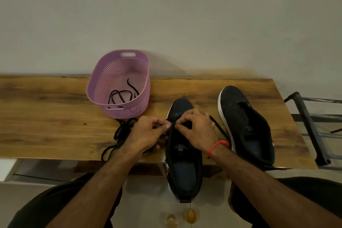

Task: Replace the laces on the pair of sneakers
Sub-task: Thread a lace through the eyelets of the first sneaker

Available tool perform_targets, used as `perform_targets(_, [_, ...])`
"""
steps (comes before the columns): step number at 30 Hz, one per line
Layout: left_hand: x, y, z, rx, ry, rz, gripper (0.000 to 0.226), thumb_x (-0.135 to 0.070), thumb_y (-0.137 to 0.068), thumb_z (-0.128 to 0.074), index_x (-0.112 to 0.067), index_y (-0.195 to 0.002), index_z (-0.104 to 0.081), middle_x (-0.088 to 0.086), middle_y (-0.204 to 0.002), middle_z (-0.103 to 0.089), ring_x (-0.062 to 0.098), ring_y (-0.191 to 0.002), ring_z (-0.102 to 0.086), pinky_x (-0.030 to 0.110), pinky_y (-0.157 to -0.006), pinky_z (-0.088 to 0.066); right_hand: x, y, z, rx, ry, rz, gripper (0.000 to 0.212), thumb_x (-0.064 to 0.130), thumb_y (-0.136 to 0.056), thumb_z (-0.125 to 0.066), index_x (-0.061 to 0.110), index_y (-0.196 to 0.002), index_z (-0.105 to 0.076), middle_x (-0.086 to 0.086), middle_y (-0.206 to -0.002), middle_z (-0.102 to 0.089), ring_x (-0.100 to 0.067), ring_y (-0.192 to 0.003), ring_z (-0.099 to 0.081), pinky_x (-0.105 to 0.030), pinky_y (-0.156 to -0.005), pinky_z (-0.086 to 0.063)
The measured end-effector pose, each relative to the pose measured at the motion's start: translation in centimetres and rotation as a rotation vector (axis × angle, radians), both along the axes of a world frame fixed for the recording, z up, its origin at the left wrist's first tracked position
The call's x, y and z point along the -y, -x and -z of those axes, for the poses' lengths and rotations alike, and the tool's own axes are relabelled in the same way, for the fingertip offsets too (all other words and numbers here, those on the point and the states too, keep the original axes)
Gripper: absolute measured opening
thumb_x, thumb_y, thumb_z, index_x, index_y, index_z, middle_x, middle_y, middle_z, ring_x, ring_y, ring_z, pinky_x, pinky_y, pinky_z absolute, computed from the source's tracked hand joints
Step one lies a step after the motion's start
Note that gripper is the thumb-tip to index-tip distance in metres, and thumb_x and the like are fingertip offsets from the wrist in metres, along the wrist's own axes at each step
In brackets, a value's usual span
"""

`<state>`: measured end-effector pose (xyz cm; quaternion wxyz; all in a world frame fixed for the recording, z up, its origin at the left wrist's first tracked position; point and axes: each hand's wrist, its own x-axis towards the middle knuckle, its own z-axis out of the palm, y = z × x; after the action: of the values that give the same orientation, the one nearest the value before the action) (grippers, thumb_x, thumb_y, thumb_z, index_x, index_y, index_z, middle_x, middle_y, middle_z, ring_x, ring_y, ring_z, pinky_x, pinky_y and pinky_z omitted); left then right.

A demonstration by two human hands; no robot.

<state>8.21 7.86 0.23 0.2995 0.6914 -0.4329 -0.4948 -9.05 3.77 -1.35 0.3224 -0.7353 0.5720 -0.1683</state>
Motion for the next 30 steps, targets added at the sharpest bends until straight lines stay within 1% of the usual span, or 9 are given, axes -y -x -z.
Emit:
perform_targets(7, [0.3,-0.5,-0.9,0.161,0.132,-0.069,0.01,-0.027,-0.102,-0.058,-0.025,-0.1,-0.067,-0.005,-0.1,-0.071,0.005,-0.081,-0.071,0.015,-0.051,-0.046,-0.2,0.4,0.0,-0.043,0.039,-0.134,0.038,0.033,-0.091,-0.055,0.052,-0.123,-0.045,0.017,-0.122,-0.051,-0.018,-0.125,-0.032,-0.042,-0.099,-0.025])
perform_targets(12, [0.8,-1.1,-3.1,-0.541,0.293,-0.507,0.023,-0.025,-0.108,-0.043,-0.012,-0.114,-0.062,0.007,-0.108,-0.075,0.019,-0.099,-0.074,0.025,-0.056,-0.046,0.0,1.0,-0.4,-0.128,0.086,-0.186,0.042,0.033,-0.094,-0.047,0.052,-0.131,-0.046,0.01,-0.135,-0.046,-0.025,-0.137,-0.02,-0.052,-0.11,-0.02])
perform_targets(15, [0.8,-2.0,-3.8,-0.759,0.361,-0.549,0.018,-0.026,-0.108,-0.04,-0.018,-0.11,-0.056,-0.004,-0.081,-0.069,0.01,-0.072,-0.069,0.021,-0.048,-0.04,0.1,1.0,-0.5,-0.151,0.102,-0.198,0.04,0.034,-0.095,-0.045,0.051,-0.131,-0.048,0.01,-0.135,-0.046,-0.026,-0.138,-0.02,-0.052,-0.111,-0.02])
perform_targets(16, [0.8,-2.0,-3.8,-0.66,0.344,-0.495,0.016,-0.028,-0.107,-0.043,-0.022,-0.105,-0.057,-0.007,-0.073,-0.061,0.006,-0.061,-0.06,0.02,-0.044,-0.037,0.1,1.0,-0.5,-0.146,0.099,-0.197,0.04,0.033,-0.095,-0.045,0.051,-0.13,-0.048,0.01,-0.135,-0.047,-0.026,-0.138,-0.019,-0.052,-0.111,-0.02])
perform_targets(18, [0.6,-1.8,-3.4,-0.104,0.312,-0.184,0.015,-0.033,-0.105,-0.049,-0.029,-0.102,-0.063,-0.01,-0.074,-0.061,0.001,-0.058,-0.055,0.015,-0.047,-0.04,0.1,1.0,-0.5,-0.14,0.099,-0.19,0.04,0.032,-0.095,-0.045,0.052,-0.129,-0.049,0.011,-0.134,-0.046,-0.025,-0.137,-0.02,-0.051,-0.11,-0.02])
perform_targets(20, [0.3,-1.3,-2.3,0.471,0.306,0.214,0.016,-0.032,-0.104,-0.053,-0.032,-0.105,-0.069,-0.012,-0.089,-0.068,0.0,-0.079,-0.061,0.017,-0.067,-0.05,0.2,1.0,-0.5,-0.147,0.112,-0.186,0.041,0.031,-0.093,-0.046,0.052,-0.129,-0.049,0.012,-0.134,-0.046,-0.024,-0.136,-0.02,-0.049,-0.108,-0.02])
perform_targets(21, [0.2,-0.9,-2.0,0.577,0.264,0.332,0.018,-0.031,-0.103,-0.054,-0.03,-0.109,-0.071,-0.011,-0.095,-0.069,0.001,-0.087,-0.061,0.023,-0.078,-0.053,0.2,1.1,-0.5,-0.154,0.116,-0.19,0.042,0.031,-0.093,-0.046,0.053,-0.129,-0.049,0.012,-0.133,-0.046,-0.024,-0.134,-0.021,-0.048,-0.107,-0.02])
perform_targets(26, [0.1,-0.3,-2.2,0.656,0.133,0.376,0.017,-0.03,-0.098,-0.063,-0.027,-0.111,-0.073,-0.008,-0.104,-0.07,0.007,-0.097,-0.063,0.038,-0.093,-0.055,0.4,1.6,-0.6,-0.16,0.094,-0.212,0.046,0.031,-0.093,-0.046,0.056,-0.132,-0.047,0.011,-0.136,-0.043,-0.023,-0.133,-0.019,-0.047,-0.106,-0.019])
perform_targets(30, [0.4,-0.6,-3.7,0.481,0.528,-0.158,0.012,-0.032,-0.104,-0.051,-0.027,-0.104,-0.063,-0.015,-0.087,-0.06,-0.008,-0.078,-0.057,0.01,-0.065,-0.044,0.4,2.0,-0.6,-0.13,0.054,-0.223,0.047,0.03,-0.095,-0.045,0.055,-0.135,-0.046,0.008,-0.141,-0.042,-0.024,-0.136,-0.018,-0.048,-0.11,-0.017])
